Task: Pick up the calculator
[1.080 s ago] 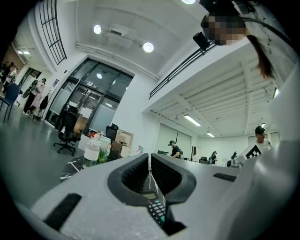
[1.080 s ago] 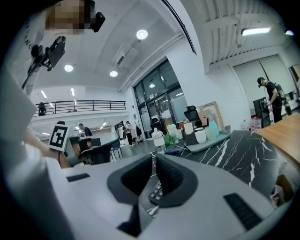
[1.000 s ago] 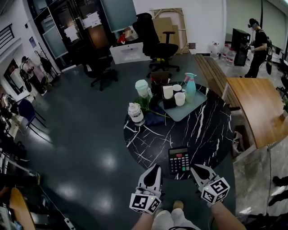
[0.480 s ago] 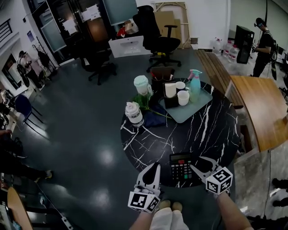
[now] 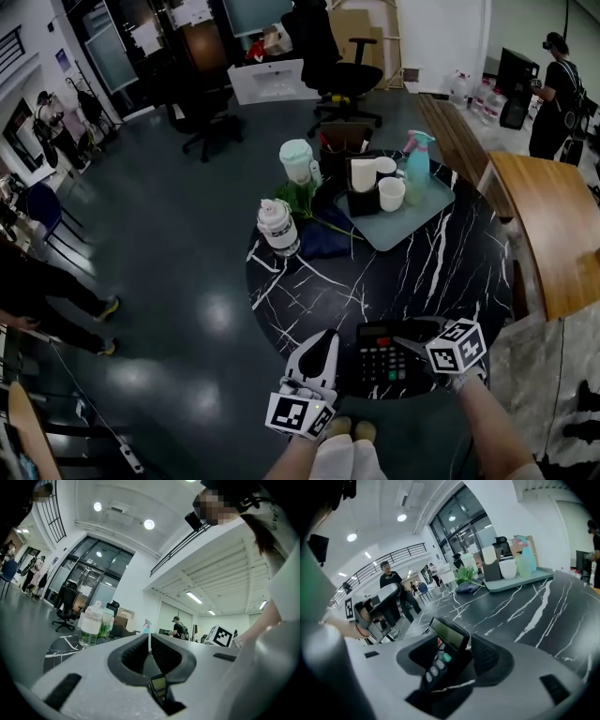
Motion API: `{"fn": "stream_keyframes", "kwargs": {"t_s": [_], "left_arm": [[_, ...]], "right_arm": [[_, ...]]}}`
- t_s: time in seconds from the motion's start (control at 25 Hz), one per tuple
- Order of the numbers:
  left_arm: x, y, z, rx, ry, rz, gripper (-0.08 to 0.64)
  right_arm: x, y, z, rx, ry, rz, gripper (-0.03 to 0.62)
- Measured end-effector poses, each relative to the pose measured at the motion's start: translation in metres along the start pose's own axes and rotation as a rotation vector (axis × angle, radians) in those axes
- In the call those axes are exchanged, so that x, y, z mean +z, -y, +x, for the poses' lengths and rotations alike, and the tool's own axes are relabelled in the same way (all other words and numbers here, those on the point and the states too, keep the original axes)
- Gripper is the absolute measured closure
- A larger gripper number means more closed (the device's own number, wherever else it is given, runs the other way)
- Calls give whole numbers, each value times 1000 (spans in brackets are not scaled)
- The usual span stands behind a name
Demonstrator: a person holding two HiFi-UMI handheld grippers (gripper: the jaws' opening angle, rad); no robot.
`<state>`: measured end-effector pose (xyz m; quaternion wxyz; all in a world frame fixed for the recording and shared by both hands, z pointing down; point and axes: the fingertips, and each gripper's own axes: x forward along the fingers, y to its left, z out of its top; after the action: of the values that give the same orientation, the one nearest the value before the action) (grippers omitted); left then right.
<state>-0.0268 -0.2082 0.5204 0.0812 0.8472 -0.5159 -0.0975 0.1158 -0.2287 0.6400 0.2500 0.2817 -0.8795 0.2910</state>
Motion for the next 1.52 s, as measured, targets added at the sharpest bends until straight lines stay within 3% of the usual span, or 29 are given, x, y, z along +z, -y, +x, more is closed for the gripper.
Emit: {"fn": "stream_keyframes", "kwargs": {"t_s": [0.4, 0.76, 0.88, 1.16, 1.52], "left_arm": [[-15, -5, -2, -8, 2, -21, 551], [-24, -4, -4, -9, -8, -37, 551], [-26, -4, -4, -8, -9, -44, 551], [-22, -3, -12, 6, -27, -63, 551], [1, -2, -10, 8, -20, -52, 551]], "right_arm": [[-7, 6, 15, 127, -169, 81, 393], [-4, 5, 18, 210, -185, 174, 395], [-5, 1, 18, 248, -195, 182, 460], [7, -12, 4, 355, -76, 268, 529], [23, -9, -16, 350, 67, 366, 540]]}}
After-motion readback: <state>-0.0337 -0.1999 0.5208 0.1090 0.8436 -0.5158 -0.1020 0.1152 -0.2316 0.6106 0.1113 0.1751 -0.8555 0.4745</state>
